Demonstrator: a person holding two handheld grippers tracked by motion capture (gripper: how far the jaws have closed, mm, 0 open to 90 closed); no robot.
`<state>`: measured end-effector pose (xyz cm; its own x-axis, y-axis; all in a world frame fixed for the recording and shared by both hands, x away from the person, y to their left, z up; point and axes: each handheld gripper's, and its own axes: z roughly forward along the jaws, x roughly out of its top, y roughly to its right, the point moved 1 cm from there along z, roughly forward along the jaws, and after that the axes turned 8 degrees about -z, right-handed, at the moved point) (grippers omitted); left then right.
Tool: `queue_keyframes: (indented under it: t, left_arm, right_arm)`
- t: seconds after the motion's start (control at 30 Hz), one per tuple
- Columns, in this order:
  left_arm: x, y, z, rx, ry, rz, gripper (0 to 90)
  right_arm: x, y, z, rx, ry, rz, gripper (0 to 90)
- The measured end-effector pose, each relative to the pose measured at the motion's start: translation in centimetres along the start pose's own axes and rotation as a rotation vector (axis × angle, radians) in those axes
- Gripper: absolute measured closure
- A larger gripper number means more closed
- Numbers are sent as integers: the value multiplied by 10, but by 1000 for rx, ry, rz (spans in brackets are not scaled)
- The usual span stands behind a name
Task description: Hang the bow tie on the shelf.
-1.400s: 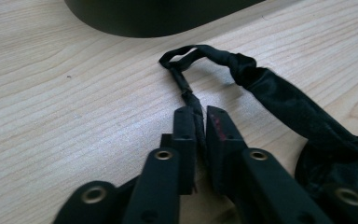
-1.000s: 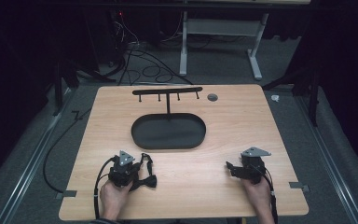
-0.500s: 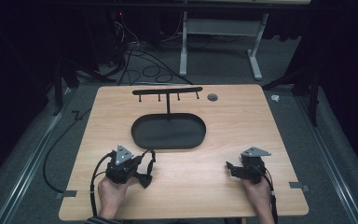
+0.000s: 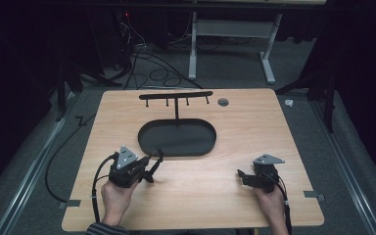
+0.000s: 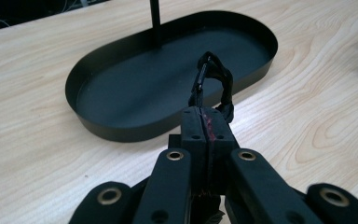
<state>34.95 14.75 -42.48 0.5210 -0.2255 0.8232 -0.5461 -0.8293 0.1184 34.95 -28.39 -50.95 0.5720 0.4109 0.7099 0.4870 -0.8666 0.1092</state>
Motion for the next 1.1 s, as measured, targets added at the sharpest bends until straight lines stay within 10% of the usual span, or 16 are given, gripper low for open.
queue_keyframes:
  t: [1.1]
  left_arm:
    - [54,-13,-6,-72,62,-18,891]
  right_arm:
    - [0,0,0,2,1,-3,269]
